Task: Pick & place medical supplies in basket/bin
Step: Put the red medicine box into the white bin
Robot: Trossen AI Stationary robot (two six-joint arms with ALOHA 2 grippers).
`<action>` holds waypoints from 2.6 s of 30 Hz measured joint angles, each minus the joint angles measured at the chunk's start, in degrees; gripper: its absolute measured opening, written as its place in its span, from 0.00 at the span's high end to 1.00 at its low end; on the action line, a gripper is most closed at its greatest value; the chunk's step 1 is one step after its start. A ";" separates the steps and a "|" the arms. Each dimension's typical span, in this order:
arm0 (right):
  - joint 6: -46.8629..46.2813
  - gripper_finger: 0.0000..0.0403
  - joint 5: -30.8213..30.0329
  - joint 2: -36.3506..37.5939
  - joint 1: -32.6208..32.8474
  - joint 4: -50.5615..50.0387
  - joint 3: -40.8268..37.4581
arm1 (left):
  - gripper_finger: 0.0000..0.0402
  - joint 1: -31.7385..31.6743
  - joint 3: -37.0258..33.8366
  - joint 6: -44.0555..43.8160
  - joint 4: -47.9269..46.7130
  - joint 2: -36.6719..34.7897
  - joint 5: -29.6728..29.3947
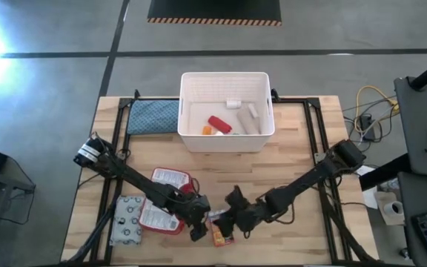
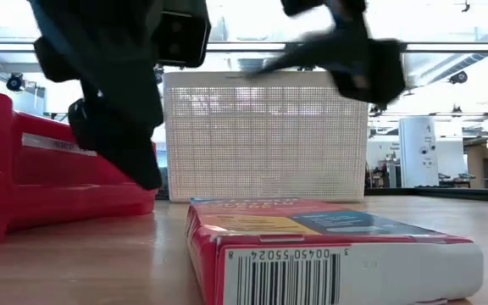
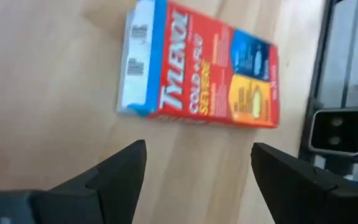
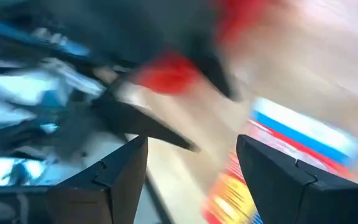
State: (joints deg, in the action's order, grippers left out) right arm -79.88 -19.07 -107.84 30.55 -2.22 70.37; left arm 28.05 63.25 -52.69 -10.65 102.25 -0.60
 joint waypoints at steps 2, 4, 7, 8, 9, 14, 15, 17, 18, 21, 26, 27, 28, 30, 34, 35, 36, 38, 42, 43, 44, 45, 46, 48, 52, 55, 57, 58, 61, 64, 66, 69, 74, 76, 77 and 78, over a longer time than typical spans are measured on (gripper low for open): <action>-5.68 0.41 3.00 -0.07 0.21 -7.04 -0.15 | 0.33 0.08 0.36 -0.07 1.56 0.41 0.04; -8.66 0.41 7.21 -0.38 0.26 -10.66 -0.54 | 0.33 0.16 0.36 -0.68 2.75 0.94 0.14; -9.25 0.41 10.11 -0.45 0.72 -10.00 -0.97 | 0.33 0.17 0.35 -2.55 4.55 1.72 0.28; -9.25 0.41 10.17 -0.50 0.99 -10.15 -1.25 | 0.33 0.17 0.35 -3.33 5.02 1.97 0.26; -9.28 0.41 10.18 -0.62 1.24 -10.25 -1.63 | 0.33 0.17 0.35 -4.45 5.72 2.31 0.26; -11.71 0.41 10.88 -1.02 2.02 -7.61 -5.98 | 0.33 0.45 0.35 -9.28 7.62 5.16 0.50; -12.08 0.41 11.03 -1.04 2.12 -4.78 -7.34 | 0.33 0.54 0.35 -10.27 8.44 5.72 0.46; -12.53 0.41 11.15 -1.06 2.12 1.80 -10.05 | 0.33 0.72 0.50 -11.58 9.80 6.49 0.50; -12.74 0.41 11.00 -1.06 2.08 4.24 -11.10 | 0.33 0.82 0.63 -11.99 10.17 6.73 0.49; -13.00 0.41 10.13 -1.06 2.07 7.28 -12.95 | 0.33 0.90 1.14 -12.39 10.13 7.49 0.42; -12.85 0.41 9.67 -1.08 2.07 7.10 -14.63 | 0.33 1.05 1.57 -12.49 10.18 8.34 0.42; -12.89 0.41 9.66 -1.08 2.07 7.20 -14.79 | 0.33 1.16 1.55 -12.52 10.13 8.54 0.45; -12.99 0.41 9.63 -1.08 2.07 7.41 -15.03 | 0.33 1.22 1.56 -12.50 9.97 8.69 0.43; -12.99 0.41 9.64 -1.08 2.07 7.57 -15.08 | 0.33 1.56 1.57 -12.50 9.12 8.75 0.44; -11.68 0.41 9.92 -1.27 2.07 7.56 -14.08 | 0.33 2.07 1.49 -12.37 7.88 8.79 0.31; -11.26 0.41 9.91 -1.60 2.07 7.62 -13.51 | 0.33 2.17 1.47 -12.33 7.70 8.81 0.29; -11.19 0.41 9.92 -1.86 2.07 7.67 -12.95 | 0.33 2.30 1.41 -12.33 7.64 8.81 0.27; -10.73 0.41 9.96 -3.05 1.97 7.61 -11.55 | 0.33 2.40 1.20 -12.33 7.57 8.81 0.12; -9.33 0.41 10.92 -6.78 1.73 7.53 -7.68 | 0.33 2.40 0.91 -12.39 7.41 8.81 0.02; -9.19 0.41 11.29 -7.67 1.67 7.40 -6.58 | 0.33 2.38 0.88 -12.37 7.50 8.81 0.06; -9.09 0.41 11.40 -8.49 1.62 7.06 -5.59 | 0.33 2.40 0.87 -12.37 7.52 8.83 0.04; -9.04 0.41 11.39 -9.28 1.64 6.79 -4.85 | 0.33 2.47 0.84 -12.36 7.54 8.83 0.03; -8.96 0.41 11.34 -9.85 1.67 6.65 -4.05 | 0.33 2.61 0.80 -12.41 7.42 8.83 0.03; -8.31 0.41 11.39 -10.27 1.70 6.70 -3.12 | 0.33 3.00 0.73 -12.38 7.18 8.83 -0.26; -4.57 0.41 10.78 -9.51 1.75 6.49 -2.46 | 0.33 3.73 0.48 -12.42 7.20 8.88 -1.20; -2.02 0.41 10.54 -7.85 1.48 6.88 -1.95 | 0.33 4.03 0.35 -12.31 7.29 8.88 -2.00; 0.09 0.41 10.18 -7.24 1.20 7.75 -0.87 | 0.33 4.07 0.35 -12.31 7.34 8.90 -2.43; 1.17 0.41 10.11 -7.14 1.11 7.68 -0.34 | 0.33 4.09 0.37 -12.29 7.37 8.90 -2.55; 5.35 0.41 8.99 -7.41 1.09 6.69 1.77 | 0.33 4.10 1.11 -11.57 7.03 8.91 -2.60; 7.27 0.41 8.11 -7.44 0.63 6.99 3.50 | 0.33 4.17 1.83 -11.24 6.56 8.92 -2.36; 8.43 0.41 7.11 -7.43 0.35 7.06 4.06 | 0.33 4.17 1.92 -11.29 6.71 8.68 -2.35; 9.73 0.41 6.45 -7.53 0.02 7.01 4.44 | 0.33 4.18 1.83 -11.13 6.80 8.15 -2.28; 11.13 0.41 6.49 -7.53 -0.27 7.10 4.87 | 0.33 4.26 1.80 -11.72 5.23 6.88 -1.94; 11.19 0.41 6.47 -7.35 -0.29 6.90 4.83 | 0.33 4.26 1.71 -11.64 4.95 6.78 -2.07; 11.16 0.41 6.33 -7.09 -0.22 6.21 4.83 | 0.33 4.26 1.63 -11.53 5.04 6.77 -2.23; 10.64 0.41 5.60 -6.60 -0.13 4.85 4.85 | 0.33 4.26 1.48 -11.31 5.08 6.75 -2.31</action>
State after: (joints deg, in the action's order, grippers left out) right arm -69.23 -13.47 -114.44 30.41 2.63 75.22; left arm 32.32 64.72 -63.99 -5.58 109.01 -2.91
